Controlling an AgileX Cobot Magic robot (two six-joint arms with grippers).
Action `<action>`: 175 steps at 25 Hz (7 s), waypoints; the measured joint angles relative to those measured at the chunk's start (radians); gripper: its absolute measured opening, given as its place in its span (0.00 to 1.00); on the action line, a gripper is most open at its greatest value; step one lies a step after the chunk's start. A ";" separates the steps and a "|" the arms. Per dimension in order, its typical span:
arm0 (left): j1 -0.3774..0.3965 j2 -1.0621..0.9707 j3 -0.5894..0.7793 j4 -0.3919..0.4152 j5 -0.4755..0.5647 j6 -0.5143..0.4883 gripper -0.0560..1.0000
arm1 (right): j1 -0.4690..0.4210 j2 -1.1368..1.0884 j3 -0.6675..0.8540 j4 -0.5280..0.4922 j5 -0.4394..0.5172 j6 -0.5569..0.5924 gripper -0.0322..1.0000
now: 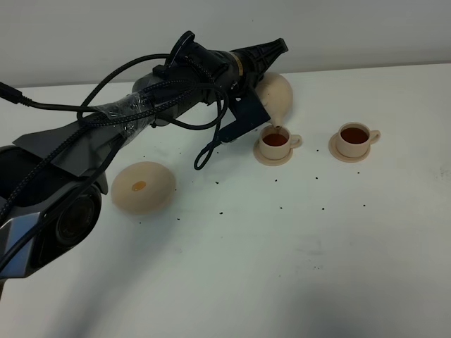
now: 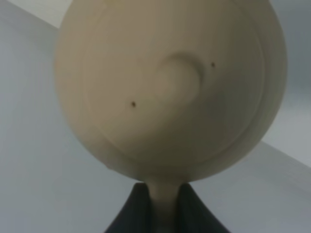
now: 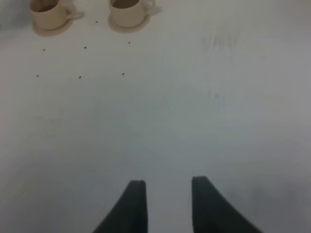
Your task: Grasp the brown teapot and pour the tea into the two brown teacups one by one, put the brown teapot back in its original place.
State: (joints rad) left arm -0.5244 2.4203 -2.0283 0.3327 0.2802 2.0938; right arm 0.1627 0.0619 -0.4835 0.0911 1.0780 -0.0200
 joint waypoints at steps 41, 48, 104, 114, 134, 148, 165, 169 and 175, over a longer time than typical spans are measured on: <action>-0.007 -0.010 0.000 0.092 -0.022 0.000 0.17 | 0.000 0.000 0.000 0.000 0.000 0.001 0.26; -0.014 -0.010 0.000 0.093 -0.024 0.000 0.17 | 0.000 0.000 0.000 0.000 0.000 0.000 0.26; -0.020 -0.011 0.016 0.081 -0.027 -0.029 0.17 | 0.000 0.000 0.000 0.000 0.000 0.001 0.26; -0.006 -0.039 0.017 0.030 0.047 -0.110 0.17 | 0.000 0.000 0.000 0.000 0.000 0.000 0.26; 0.036 -0.129 0.017 -0.006 0.484 -0.969 0.17 | 0.000 0.000 0.000 0.000 0.000 0.001 0.26; 0.036 -0.131 0.017 -0.232 0.836 -1.539 0.17 | 0.000 0.000 0.000 0.000 0.000 0.001 0.26; 0.043 -0.132 0.035 -0.309 0.890 -1.582 0.17 | 0.000 0.000 0.000 0.000 0.000 0.001 0.26; 0.047 -0.130 0.069 -0.306 0.875 -1.582 0.17 | 0.000 0.000 0.000 0.000 0.000 0.001 0.26; 0.047 -0.132 0.069 -0.307 0.862 -1.581 0.17 | 0.000 0.000 0.000 0.000 0.000 0.001 0.26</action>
State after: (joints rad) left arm -0.4778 2.2887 -1.9591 0.0259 1.1420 0.5130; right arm 0.1627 0.0619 -0.4835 0.0911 1.0783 -0.0191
